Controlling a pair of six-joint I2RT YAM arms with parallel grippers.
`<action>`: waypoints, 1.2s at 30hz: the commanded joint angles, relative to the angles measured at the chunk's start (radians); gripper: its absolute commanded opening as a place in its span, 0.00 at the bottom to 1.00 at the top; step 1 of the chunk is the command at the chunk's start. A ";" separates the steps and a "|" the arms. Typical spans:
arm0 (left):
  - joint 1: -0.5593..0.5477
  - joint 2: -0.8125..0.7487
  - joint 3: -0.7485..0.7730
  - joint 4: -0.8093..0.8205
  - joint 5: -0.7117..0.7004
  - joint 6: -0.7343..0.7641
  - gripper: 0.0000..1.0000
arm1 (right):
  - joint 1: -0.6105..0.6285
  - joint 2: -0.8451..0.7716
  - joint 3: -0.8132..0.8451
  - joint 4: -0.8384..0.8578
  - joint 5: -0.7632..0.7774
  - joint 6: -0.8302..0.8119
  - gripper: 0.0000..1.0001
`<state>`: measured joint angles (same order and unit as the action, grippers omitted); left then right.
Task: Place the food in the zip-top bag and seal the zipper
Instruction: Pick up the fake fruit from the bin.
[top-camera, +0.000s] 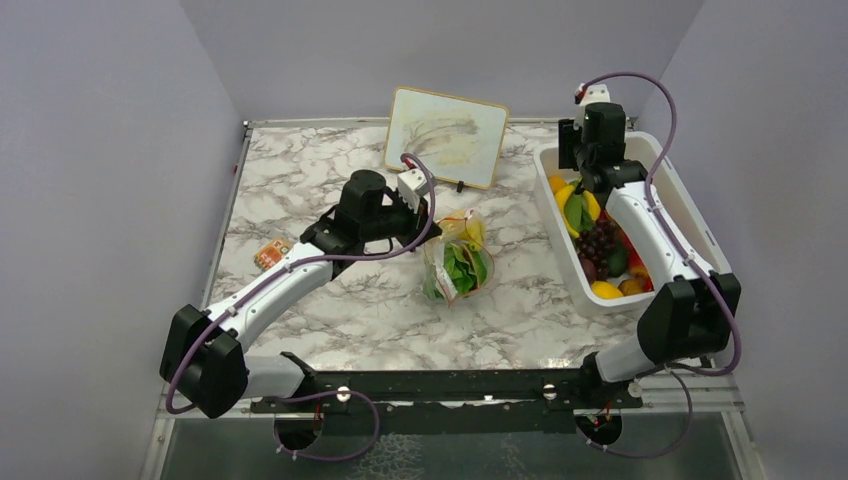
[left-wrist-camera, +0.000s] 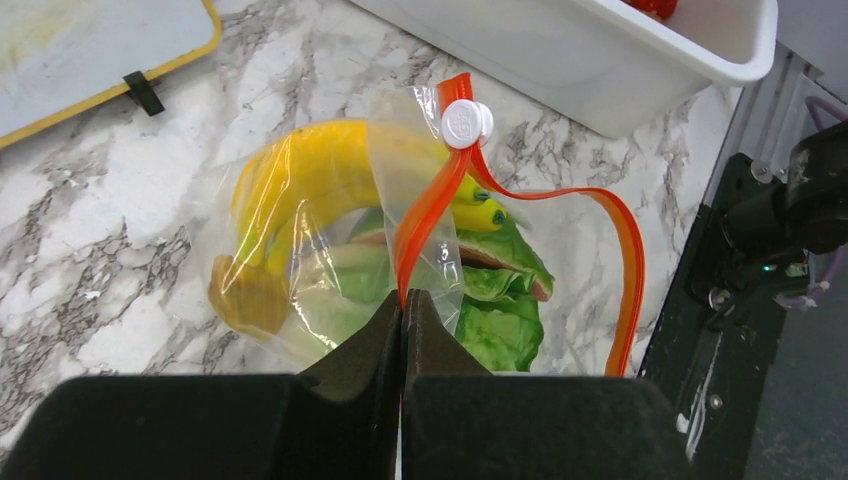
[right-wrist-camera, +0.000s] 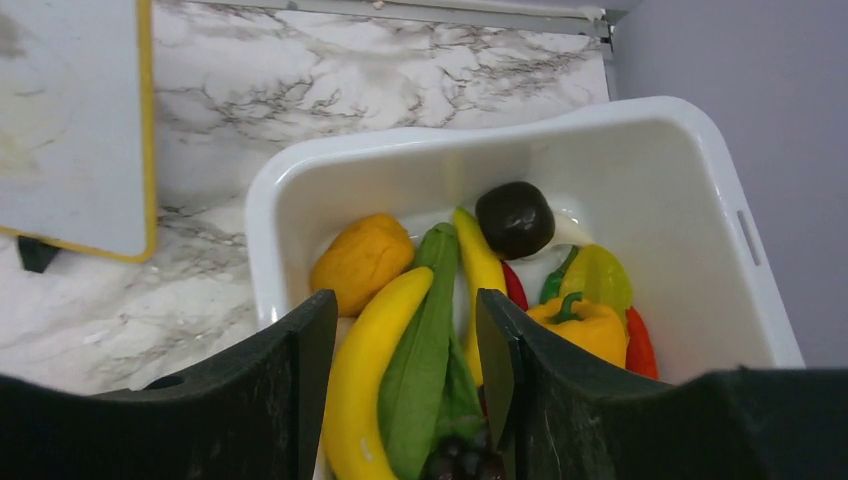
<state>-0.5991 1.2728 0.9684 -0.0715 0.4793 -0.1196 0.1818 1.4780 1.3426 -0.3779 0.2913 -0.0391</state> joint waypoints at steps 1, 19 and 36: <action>-0.004 0.001 0.006 0.015 0.070 0.029 0.00 | -0.061 0.106 0.047 0.046 -0.031 -0.108 0.55; -0.001 -0.057 -0.014 0.025 0.105 0.038 0.00 | -0.202 0.403 0.096 0.186 0.009 -0.335 0.64; 0.023 -0.070 -0.027 0.059 0.144 0.008 0.00 | -0.230 0.574 0.133 0.256 0.051 -0.412 0.70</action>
<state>-0.5903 1.2217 0.9501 -0.0536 0.5762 -0.0998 -0.0387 2.0247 1.4681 -0.1932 0.3050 -0.4229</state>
